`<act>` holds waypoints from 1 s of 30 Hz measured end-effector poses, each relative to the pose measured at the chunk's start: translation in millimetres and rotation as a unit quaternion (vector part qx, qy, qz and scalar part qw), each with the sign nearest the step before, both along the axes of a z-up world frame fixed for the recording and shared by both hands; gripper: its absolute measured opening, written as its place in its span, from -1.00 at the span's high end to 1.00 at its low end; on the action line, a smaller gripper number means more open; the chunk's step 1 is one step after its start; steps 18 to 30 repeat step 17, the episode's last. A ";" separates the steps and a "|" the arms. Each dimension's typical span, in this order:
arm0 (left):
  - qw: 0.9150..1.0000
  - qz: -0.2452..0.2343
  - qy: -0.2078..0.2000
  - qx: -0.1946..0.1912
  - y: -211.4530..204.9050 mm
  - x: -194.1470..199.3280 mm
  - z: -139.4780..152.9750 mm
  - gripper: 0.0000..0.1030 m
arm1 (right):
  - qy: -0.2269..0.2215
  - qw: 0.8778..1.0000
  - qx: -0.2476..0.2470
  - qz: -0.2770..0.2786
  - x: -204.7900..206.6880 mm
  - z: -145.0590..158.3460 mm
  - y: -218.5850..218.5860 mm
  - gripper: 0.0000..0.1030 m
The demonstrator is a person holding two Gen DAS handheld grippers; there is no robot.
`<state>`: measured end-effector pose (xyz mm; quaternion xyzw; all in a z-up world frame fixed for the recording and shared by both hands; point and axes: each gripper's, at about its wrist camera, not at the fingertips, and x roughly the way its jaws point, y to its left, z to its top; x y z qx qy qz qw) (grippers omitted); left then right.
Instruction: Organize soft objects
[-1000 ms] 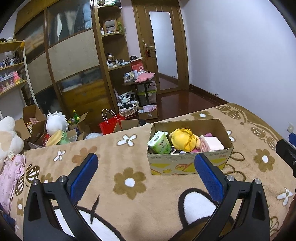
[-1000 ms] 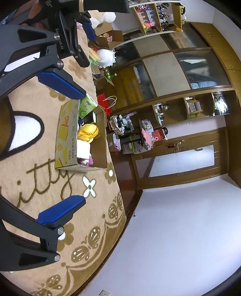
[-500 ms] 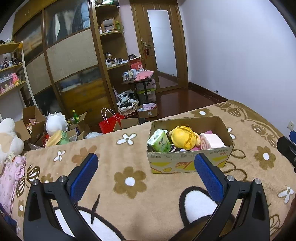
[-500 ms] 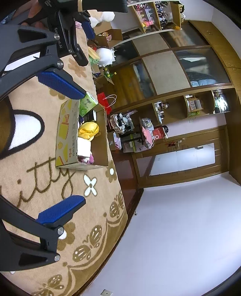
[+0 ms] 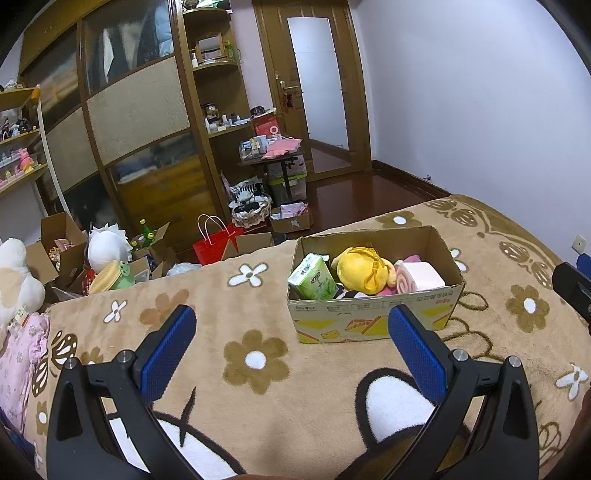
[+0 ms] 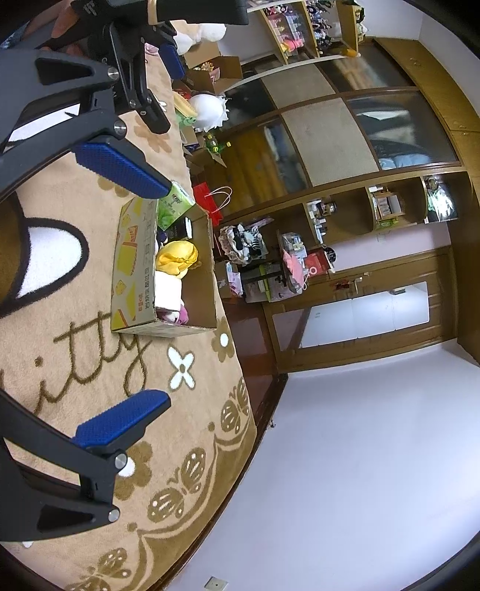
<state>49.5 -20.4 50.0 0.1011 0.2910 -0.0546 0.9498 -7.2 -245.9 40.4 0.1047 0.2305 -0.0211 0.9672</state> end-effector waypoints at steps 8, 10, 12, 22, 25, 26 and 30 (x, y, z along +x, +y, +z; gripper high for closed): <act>1.000 -0.003 0.001 0.002 -0.8 -0.6 -1.2 -0.99 | 0.000 1.000 0.000 -0.002 -0.3 -0.3 1.0 -1.00; 1.000 -0.003 0.001 0.002 -0.5 -0.6 -1.4 -0.99 | 0.000 1.000 0.001 -0.003 -0.2 0.1 1.0 -1.00; 1.000 -0.004 0.002 0.000 -0.1 -0.6 -1.6 -0.99 | 0.001 1.000 0.002 -0.003 -0.2 -0.1 1.1 -1.00; 1.000 -0.003 0.003 0.000 0.2 -0.6 -2.5 -0.99 | 0.001 1.000 0.002 -0.003 -0.4 -0.5 1.3 -1.00; 1.000 -0.003 0.003 0.000 0.2 -0.6 -2.5 -0.99 | 0.001 1.000 0.002 -0.003 -0.4 -0.5 1.3 -1.00; 1.000 -0.003 0.003 0.000 0.2 -0.6 -2.5 -0.99 | 0.001 1.000 0.002 -0.003 -0.4 -0.5 1.3 -1.00; 1.000 -0.003 0.003 0.000 0.2 -0.6 -2.5 -0.99 | 0.001 1.000 0.002 -0.003 -0.4 -0.5 1.3 -1.00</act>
